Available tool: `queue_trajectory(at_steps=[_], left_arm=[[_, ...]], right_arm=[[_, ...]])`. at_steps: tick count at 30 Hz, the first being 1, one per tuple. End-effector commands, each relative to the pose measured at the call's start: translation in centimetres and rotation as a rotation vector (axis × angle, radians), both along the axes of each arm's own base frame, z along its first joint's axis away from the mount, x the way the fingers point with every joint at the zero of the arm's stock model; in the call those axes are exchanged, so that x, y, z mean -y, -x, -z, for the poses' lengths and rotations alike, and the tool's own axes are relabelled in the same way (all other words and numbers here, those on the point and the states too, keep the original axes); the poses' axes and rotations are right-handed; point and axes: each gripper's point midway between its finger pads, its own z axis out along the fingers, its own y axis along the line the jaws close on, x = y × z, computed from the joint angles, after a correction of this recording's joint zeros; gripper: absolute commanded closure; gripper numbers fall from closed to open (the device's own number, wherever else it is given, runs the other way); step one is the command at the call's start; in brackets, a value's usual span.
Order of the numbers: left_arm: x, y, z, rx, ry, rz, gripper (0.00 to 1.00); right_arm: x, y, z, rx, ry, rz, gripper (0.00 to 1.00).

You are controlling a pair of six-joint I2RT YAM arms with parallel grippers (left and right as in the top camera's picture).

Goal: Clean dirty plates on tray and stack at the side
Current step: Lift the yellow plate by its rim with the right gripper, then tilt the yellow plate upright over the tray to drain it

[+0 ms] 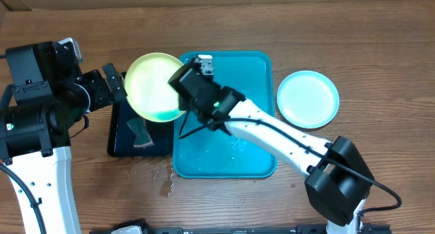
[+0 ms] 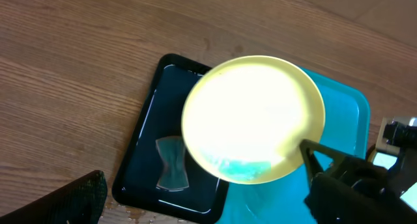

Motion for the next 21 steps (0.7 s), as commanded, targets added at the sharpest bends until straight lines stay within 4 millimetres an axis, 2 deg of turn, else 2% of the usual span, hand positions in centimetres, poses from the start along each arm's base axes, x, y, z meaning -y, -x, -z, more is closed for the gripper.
queue_trajectory(at_steps=[1, 6, 13, 21], left_arm=[[-0.3, -0.1, -0.4, 0.009, -0.002, -0.02, 0.0], [-0.3, -0.1, -0.4, 0.009, -0.002, -0.02, 0.0], [-0.3, -0.1, -0.4, 0.008, -0.001, -0.02, 0.0], [-0.3, -0.1, -0.4, 0.009, -0.002, -0.02, 0.0]], right_arm=[[-1.3, -0.2, -4.0, 0.128, -0.026, -0.019, 0.96], [-2.2, 0.1, -4.8, 0.195, 0.01, -0.059, 0.96], [-2.6, -1.1, -6.6, 0.336, 0.104, -0.142, 0.96], [-2.8, -3.3, -10.7, 0.573, 0.235, -0.187, 0.96]])
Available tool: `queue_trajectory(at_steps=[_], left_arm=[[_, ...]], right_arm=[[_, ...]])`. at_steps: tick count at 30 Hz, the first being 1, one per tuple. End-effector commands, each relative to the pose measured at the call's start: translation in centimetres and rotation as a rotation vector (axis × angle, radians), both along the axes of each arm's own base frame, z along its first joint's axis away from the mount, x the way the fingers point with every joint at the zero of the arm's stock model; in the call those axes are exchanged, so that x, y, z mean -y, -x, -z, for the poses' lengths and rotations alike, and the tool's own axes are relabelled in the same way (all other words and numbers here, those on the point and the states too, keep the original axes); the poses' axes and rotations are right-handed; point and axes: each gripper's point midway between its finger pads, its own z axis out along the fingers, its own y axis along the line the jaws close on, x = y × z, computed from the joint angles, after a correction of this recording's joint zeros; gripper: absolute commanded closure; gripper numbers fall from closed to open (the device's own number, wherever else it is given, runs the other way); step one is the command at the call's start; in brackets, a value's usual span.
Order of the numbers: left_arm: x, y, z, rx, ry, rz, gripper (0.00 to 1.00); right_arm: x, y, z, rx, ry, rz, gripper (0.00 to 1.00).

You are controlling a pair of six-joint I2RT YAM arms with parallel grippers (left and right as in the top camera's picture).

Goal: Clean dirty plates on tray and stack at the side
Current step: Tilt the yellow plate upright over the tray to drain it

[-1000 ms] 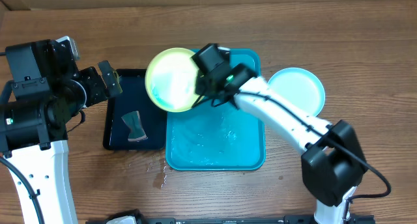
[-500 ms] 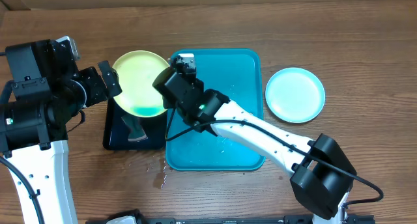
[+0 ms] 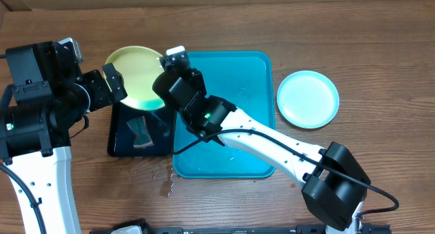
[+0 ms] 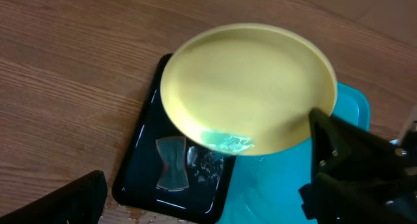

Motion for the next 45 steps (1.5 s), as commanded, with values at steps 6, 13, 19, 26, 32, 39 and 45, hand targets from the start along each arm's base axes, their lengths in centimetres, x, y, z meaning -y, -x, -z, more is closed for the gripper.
queue_trajectory(at_steps=[6, 13, 19, 26, 32, 39, 45], left_arm=[[-0.3, -0.1, -0.4, 0.008, -0.001, -0.019, 0.0], [-0.3, -0.1, -0.4, 0.009, -0.001, -0.019, 0.0], [-0.3, -0.1, -0.4, 0.008, -0.001, -0.019, 0.0], [-0.3, -0.1, -0.4, 0.009, -0.001, -0.019, 0.0], [-0.3, -0.1, -0.4, 0.009, -0.001, -0.019, 0.0], [-0.3, -0.1, -0.4, 0.009, -0.001, -0.019, 0.0], [-0.3, -0.1, -0.4, 0.009, -0.001, -0.019, 0.0]], right_arm=[[-0.1, -2.0, -8.4, 0.339, 0.124, -0.053, 0.96], [0.0, -2.7, -13.1, 0.55, 0.2, -0.036, 0.96], [-0.5, -2.1, -16.8, 0.712, 0.24, -0.041, 0.96], [-1.5, -0.7, -18.3, 0.761, 0.193, -0.048, 0.96], [-1.6, -0.7, -18.3, 0.76, 0.193, -0.049, 0.96], [-1.6, -0.7, -18.3, 0.76, 0.193, -0.049, 0.96], [-1.6, -0.7, -18.4, 0.763, 0.19, -0.048, 0.96]])
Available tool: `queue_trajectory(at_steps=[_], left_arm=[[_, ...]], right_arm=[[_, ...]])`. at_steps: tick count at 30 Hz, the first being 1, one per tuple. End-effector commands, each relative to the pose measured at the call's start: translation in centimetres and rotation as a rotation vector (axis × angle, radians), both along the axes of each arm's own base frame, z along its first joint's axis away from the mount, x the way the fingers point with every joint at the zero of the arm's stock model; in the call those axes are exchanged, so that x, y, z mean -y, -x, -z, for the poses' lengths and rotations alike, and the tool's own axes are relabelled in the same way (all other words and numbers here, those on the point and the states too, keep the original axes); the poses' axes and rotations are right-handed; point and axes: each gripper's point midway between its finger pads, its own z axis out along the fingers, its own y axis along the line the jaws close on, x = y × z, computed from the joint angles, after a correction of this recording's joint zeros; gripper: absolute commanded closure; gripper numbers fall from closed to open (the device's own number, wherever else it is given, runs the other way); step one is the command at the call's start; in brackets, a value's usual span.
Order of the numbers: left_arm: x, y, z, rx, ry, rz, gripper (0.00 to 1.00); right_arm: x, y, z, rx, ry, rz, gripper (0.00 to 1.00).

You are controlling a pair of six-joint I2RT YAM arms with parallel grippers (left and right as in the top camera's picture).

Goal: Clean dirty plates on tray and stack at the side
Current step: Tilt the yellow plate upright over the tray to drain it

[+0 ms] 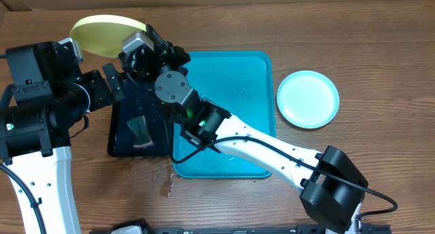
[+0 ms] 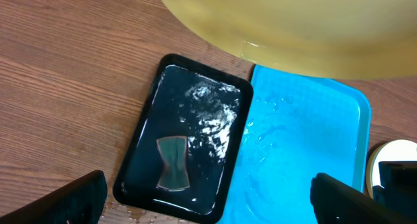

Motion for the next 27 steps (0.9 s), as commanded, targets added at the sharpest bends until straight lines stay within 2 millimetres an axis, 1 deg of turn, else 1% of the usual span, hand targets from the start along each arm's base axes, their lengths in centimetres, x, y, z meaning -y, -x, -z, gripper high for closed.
queue_trajectory(at_steps=[1, 27], left_arm=[[-0.23, -0.15, -0.39, 0.009, 0.001, -0.017, 0.0], [-0.23, -0.15, -0.38, 0.009, 0.001, -0.017, 0.0]], right_arm=[[0.99, 0.5, -3.53, 0.042, -0.064, 0.007, 0.96], [1.02, 0.39, -3.2, 0.033, -0.052, 0.009, 0.96]])
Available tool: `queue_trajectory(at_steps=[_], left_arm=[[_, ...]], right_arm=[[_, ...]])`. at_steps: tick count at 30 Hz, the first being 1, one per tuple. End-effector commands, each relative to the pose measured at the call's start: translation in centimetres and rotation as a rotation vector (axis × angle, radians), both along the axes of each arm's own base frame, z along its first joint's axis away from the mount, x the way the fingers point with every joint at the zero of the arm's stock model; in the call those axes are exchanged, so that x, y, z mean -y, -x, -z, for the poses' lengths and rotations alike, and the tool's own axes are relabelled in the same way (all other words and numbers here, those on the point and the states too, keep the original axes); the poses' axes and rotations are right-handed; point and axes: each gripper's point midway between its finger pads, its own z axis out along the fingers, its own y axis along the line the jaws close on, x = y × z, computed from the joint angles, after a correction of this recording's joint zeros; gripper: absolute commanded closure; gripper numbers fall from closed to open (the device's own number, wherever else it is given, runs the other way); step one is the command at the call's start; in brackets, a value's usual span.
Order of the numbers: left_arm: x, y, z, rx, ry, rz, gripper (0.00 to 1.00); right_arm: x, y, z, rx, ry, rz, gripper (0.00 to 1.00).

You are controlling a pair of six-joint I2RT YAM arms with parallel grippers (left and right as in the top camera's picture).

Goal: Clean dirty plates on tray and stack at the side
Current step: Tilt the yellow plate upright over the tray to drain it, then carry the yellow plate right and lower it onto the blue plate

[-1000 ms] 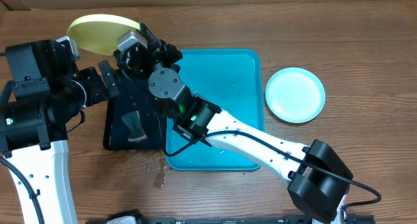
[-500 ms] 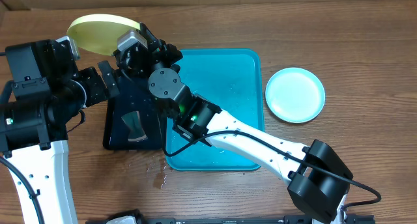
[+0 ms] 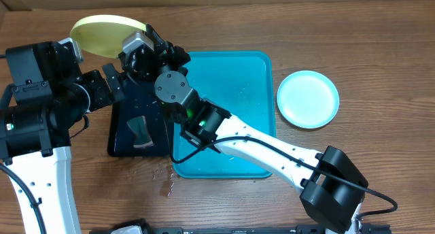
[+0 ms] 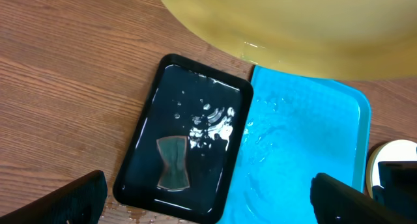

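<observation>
My right gripper (image 3: 134, 46) is shut on the rim of a yellow plate (image 3: 103, 28), held tilted in the air beyond the far-left corner of the blue tray (image 3: 265, 111). Seen from the left wrist, the plate (image 4: 293, 28) fills the top of the view, with a drip at its lower edge. My left gripper (image 4: 208, 198) hangs open over the black tray (image 4: 140, 165), nothing between its fingers. A light blue plate (image 3: 308, 98) lies on the table to the right of the blue tray.
The black tray (image 3: 121, 142) holds water and a grey-green pad (image 4: 172, 162). Water beads lie on the blue tray and on the wood by the black tray's near corner. My right arm (image 3: 258, 139) reaches across the blue tray.
Neither arm nor the yellow plate has moved. The bright splashes on the water in the black tray have shrunk to a smaller patch.
My right gripper first held the yellow plate over the gap between the black and blue trays. It then held it tilted further left over the black tray, green liquid at the low edge. Later the plate was up at the far left, with water splashing below, and it stays there.
</observation>
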Motion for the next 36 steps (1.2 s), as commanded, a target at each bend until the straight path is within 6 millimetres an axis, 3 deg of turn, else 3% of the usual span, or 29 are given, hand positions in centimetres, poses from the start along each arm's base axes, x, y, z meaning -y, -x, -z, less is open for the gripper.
queue_trajectory(at_steps=[1, 11, 16, 23, 26, 28, 29, 32, 36], left_arm=[[-0.2, -0.1, -0.4, 0.009, 0.001, -0.017, 0.0], [-0.2, -0.1, -0.4, 0.009, 0.001, -0.017, 0.0], [-0.2, -0.1, -0.4, 0.009, 0.001, -0.017, 0.0], [-0.2, -0.1, -0.4, 0.009, 0.001, -0.017, 0.0], [-0.2, -0.1, -0.4, 0.009, 0.001, -0.017, 0.0], [-0.2, -0.1, -0.4, 0.009, 0.001, -0.017, 0.0], [-0.2, -0.2, -0.4, 0.009, 0.001, -0.017, 0.0], [-0.2, -0.1, -0.4, 0.009, 0.001, -0.017, 0.0], [-0.2, -0.1, -0.4, 0.009, 0.001, -0.017, 0.0]], right_arm=[[1.0, 0.4, -3.3, 0.035, -0.054, 0.009, 0.96], [1.0, 0.4, -3.1, 0.03, -0.047, 0.009, 0.96], [0.9, 0.3, -2.0, -0.001, -0.008, 0.008, 0.96], [0.9, 0.3, 2.9, -0.205, -0.034, 0.01, 0.96], [1.5, 0.8, 6.6, -0.375, -0.085, 0.037, 0.96], [2.1, 2.1, 11.2, -0.587, -0.137, 0.067, 0.96], [2.4, 2.3, 12.0, -0.619, -0.141, 0.08, 0.96], [2.8, 2.3, 12.5, -0.63, -0.13, 0.102, 0.96], [4.6, 0.5, 10.8, -0.58, -0.205, 0.165, 0.96]])
